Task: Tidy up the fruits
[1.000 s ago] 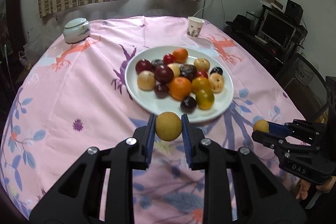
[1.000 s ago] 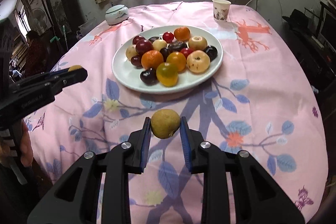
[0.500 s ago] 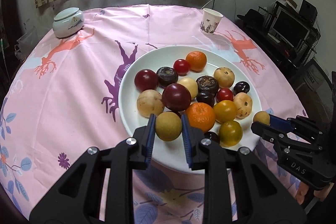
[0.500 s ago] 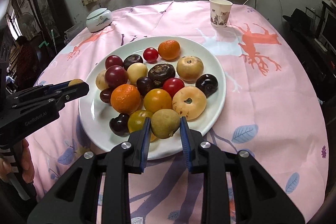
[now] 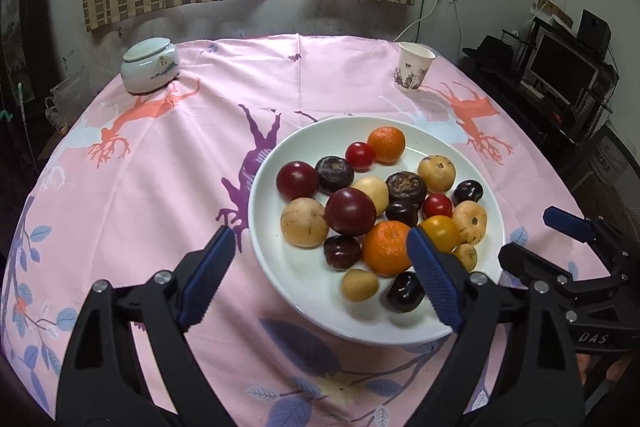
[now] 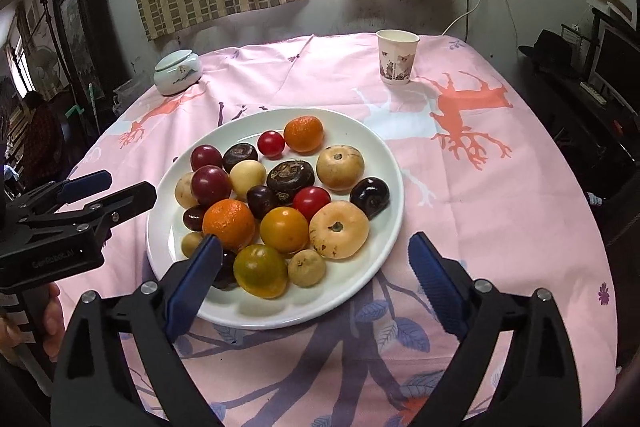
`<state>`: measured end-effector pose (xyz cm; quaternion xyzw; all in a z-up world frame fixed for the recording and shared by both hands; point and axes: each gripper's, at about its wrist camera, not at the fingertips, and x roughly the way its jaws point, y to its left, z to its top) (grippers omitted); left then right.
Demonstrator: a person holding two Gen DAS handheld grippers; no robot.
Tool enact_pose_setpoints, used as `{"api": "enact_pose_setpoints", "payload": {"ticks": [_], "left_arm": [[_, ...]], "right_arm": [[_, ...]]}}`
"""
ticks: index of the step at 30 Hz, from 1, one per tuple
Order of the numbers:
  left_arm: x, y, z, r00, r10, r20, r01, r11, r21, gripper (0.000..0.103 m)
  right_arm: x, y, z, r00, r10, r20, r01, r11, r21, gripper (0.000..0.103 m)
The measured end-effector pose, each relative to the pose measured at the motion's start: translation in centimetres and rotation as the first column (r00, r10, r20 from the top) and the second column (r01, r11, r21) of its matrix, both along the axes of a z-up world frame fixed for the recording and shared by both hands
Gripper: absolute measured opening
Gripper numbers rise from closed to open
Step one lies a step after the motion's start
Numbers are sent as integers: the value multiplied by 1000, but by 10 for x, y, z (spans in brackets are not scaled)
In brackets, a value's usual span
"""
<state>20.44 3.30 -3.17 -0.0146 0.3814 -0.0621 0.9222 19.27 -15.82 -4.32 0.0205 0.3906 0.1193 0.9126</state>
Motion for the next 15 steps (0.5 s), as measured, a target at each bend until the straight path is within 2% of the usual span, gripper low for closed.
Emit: {"api": "enact_pose_setpoints", "payload": {"ticks": [2,6,7,9,12,15], "left_arm": [[-5,2,3,1000,9,3,-9,1000,0,91],[-27,5,11,999,35,37,-35,999,2,99],[-33,5,12,998,36,43,-36,999,1,99],[-48,4,13,998,35,47,-35,999,0,99],[-71,0,12,998,49,34,-50,999,18,99],[-92,-3,7,999,52,-1,-52,999,7,99]], "right_arm": [[-5,-3,4,1000,-8,-4,8,1000,9,97],[-26,-9,6,999,-34,-22,35,999,29,97],[-32,-10,5,999,-38,-30,39,999,35,102],[-45,-11,0,997,-46,-58,49,998,46,102],[-68,-12,-4,997,-58,-55,62,996,67,102],[-87,-8,-4,996,-74,-40,74,997,-1,102]]}}
